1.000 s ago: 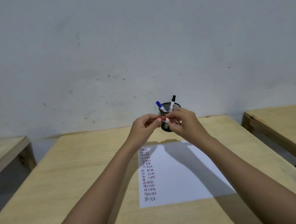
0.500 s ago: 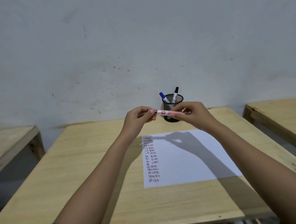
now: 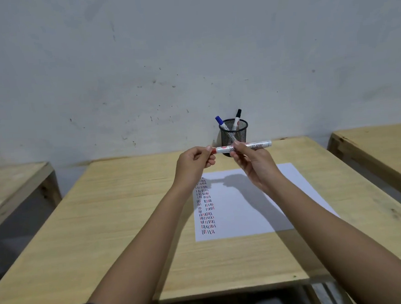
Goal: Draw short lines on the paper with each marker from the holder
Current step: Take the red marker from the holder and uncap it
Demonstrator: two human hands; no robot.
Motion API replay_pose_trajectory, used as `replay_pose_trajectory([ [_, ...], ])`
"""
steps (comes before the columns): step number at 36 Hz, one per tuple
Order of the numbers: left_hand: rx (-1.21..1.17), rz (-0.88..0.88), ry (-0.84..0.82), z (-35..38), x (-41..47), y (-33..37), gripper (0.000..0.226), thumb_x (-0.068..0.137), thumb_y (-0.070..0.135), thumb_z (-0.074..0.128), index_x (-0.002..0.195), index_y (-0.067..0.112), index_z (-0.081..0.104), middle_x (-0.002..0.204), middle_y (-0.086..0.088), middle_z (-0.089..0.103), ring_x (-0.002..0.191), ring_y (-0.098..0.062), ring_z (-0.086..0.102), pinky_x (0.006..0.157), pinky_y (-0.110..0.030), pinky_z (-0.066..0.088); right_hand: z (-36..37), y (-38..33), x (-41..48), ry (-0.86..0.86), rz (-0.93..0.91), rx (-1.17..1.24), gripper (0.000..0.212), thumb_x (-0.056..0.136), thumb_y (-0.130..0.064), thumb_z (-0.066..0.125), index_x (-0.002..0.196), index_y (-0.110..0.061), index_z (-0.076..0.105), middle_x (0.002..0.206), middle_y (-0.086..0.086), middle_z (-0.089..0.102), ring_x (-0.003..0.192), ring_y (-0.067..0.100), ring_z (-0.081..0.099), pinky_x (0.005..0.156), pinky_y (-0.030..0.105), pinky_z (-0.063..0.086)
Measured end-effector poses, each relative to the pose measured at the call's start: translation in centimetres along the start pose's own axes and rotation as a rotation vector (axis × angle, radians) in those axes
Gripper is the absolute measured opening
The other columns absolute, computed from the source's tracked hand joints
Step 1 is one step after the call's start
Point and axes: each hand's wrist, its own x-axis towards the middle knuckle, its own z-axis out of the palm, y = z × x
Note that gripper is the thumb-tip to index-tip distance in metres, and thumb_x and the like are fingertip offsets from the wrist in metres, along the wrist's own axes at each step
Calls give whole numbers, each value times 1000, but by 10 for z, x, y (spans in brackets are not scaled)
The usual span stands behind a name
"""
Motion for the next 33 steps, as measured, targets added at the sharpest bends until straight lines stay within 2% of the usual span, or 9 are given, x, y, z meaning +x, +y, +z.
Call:
replay_pose_trajectory([
  [5, -27, -16, 47, -7, -3, 0, 18, 91, 17, 58, 77, 13, 68, 65, 0, 64, 50, 2, 58, 63, -10, 50, 4, 4, 6, -22, -35, 13, 7, 87, 0, 58, 81, -2, 60, 73, 1, 60, 67, 11, 62, 64, 10, 53],
  [10, -72, -18, 45, -20, -5, -1, 17, 91, 14, 57, 79, 13, 69, 64, 0, 65, 52, 0, 59, 64, -12, 52, 11, 11, 11, -95, -54, -8, 7, 89, 2, 54, 85, -1, 59, 76, 4, 57, 61, 7, 62, 65, 11, 53],
  [14, -87, -28, 66, -33, -3, -6, 18, 92, 15, 56, 79, 11, 69, 65, -2, 64, 52, -2, 59, 64, -12, 53, 18, 17, 14, -193, -52, -22, 13, 89, 7, 49, 89, -1, 59, 68, -1, 68, 63, 6, 64, 68, 11, 53],
  [18, -98, -70, 120, -54, 3, -12, 18, 93, 15, 54, 86, 4, 67, 70, -4, 62, 51, 0, 59, 62, -9, 51, 15, 23, 21, -163, -39, 81, 16, 89, 7, 48, 90, -2, 60, 68, 0, 67, 63, 6, 63, 67, 11, 53],
  [22, 250, -97, 122, -75, 9, -24, 15, 88, 12, 60, 80, 4, 69, 69, -1, 66, 57, -5, 61, 68, -18, 54, 4, 28, 29, -46, -29, 163, 10, 90, 1, 50, 91, -1, 60, 74, 7, 58, 59, 7, 60, 63, 12, 52],
  [25, 513, -128, 97, -77, 8, -33, 12, 83, 6, 61, 79, -3, 66, 65, -1, 57, 56, -11, 50, 47, -9, 42, -1, 34, 31, 11, -13, 99, 9, 90, 0, 52, 90, -1, 60, 73, 6, 57, 57, 7, 59, 60, 12, 51],
  [26, 598, -131, 86, -76, 8, -37, 12, 82, 6, 61, 80, -5, 65, 66, -2, 54, 55, -12, 48, 45, -12, 40, -2, 35, 31, 20, -9, 73, 9, 90, 0, 52, 89, -1, 60, 72, 6, 57, 56, 6, 59, 60, 12, 51],
  [29, 853, -150, 7, -74, 13, -45, 13, 79, 13, 60, 81, 2, 65, 80, -6, 60, 67, -19, 52, 56, -25, 40, -3, 39, 32, 35, -4, 3, 9, 90, 0, 52, 88, -1, 61, 72, 7, 58, 55, 6, 59, 57, 12, 51],
  [33, 974, -170, -61, -69, 18, -48, 15, 82, 18, 59, 87, 5, 64, 92, -9, 61, 76, -24, 54, 65, -27, 41, -3, 40, 32, 30, -6, -71, 8, 91, -4, 54, 86, -3, 61, 66, 3, 62, 53, 5, 57, 55, 12, 50],
])
